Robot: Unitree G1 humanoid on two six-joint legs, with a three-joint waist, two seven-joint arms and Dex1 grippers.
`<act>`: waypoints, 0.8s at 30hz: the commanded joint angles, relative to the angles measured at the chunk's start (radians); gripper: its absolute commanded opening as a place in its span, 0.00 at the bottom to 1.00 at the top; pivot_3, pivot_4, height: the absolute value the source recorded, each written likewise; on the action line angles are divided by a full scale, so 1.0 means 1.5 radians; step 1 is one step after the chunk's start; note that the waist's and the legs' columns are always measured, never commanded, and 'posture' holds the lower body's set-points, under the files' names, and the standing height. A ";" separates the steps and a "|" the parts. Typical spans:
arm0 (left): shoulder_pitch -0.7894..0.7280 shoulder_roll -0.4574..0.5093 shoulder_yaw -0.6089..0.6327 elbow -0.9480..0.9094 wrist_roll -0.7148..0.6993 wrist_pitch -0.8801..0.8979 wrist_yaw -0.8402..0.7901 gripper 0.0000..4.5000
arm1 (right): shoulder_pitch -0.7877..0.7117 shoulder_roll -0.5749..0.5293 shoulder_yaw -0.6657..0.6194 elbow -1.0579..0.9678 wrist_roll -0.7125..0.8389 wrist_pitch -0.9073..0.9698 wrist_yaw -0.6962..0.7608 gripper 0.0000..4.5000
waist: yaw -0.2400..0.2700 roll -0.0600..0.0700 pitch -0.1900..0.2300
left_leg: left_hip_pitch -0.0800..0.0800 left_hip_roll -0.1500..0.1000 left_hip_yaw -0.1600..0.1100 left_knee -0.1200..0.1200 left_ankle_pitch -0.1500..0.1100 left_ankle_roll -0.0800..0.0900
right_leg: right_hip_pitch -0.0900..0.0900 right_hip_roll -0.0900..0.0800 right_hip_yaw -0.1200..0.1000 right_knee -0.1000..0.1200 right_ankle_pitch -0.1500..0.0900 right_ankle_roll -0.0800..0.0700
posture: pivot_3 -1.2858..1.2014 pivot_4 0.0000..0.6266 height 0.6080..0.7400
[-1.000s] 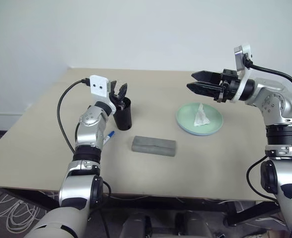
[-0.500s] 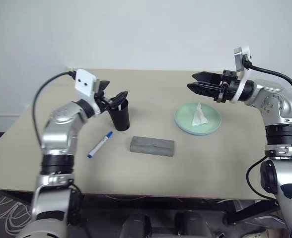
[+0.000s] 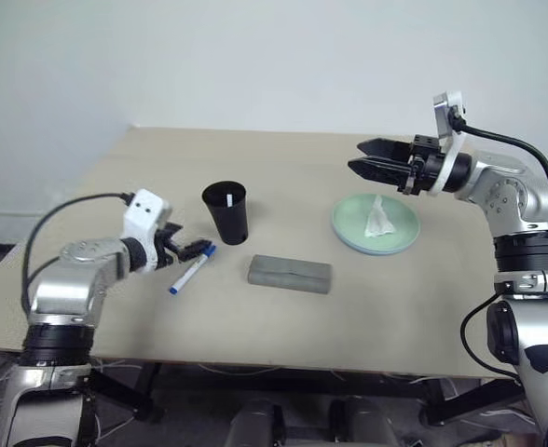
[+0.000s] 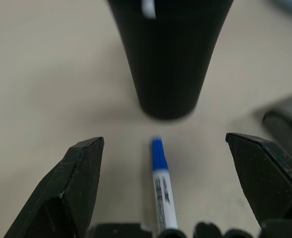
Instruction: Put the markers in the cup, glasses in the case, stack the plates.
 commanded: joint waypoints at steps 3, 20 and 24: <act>-0.062 -0.008 -0.036 0.045 0.040 0.034 0.012 0.93 | -0.020 -0.007 -0.008 -0.014 0.001 -0.011 -0.001 0.84 | 0.000 0.000 0.000 | 0.000 0.000 0.000 -0.001 0.000 0.000 | -0.001 0.000 0.000 0.000 0.000 0.000 | 0.52 0.00 0.90; -0.204 0.008 -0.162 0.201 0.140 0.107 -0.057 0.93 | -0.006 -0.003 -0.006 -0.035 0.005 -0.005 -0.023 0.84 | 0.000 0.000 0.000 | 0.000 0.000 0.001 -0.001 0.000 0.000 | -0.002 0.000 0.000 0.000 0.001 0.001 | 0.52 0.00 0.90; -0.205 0.004 -0.163 0.205 0.142 0.115 -0.067 0.93 | -0.006 -0.003 -0.006 -0.037 0.006 -0.005 -0.026 0.84 | -0.001 0.000 0.000 | 0.000 0.000 0.001 -0.001 0.000 0.000 | -0.002 0.000 0.000 0.000 0.001 0.001 | 0.52 0.00 0.90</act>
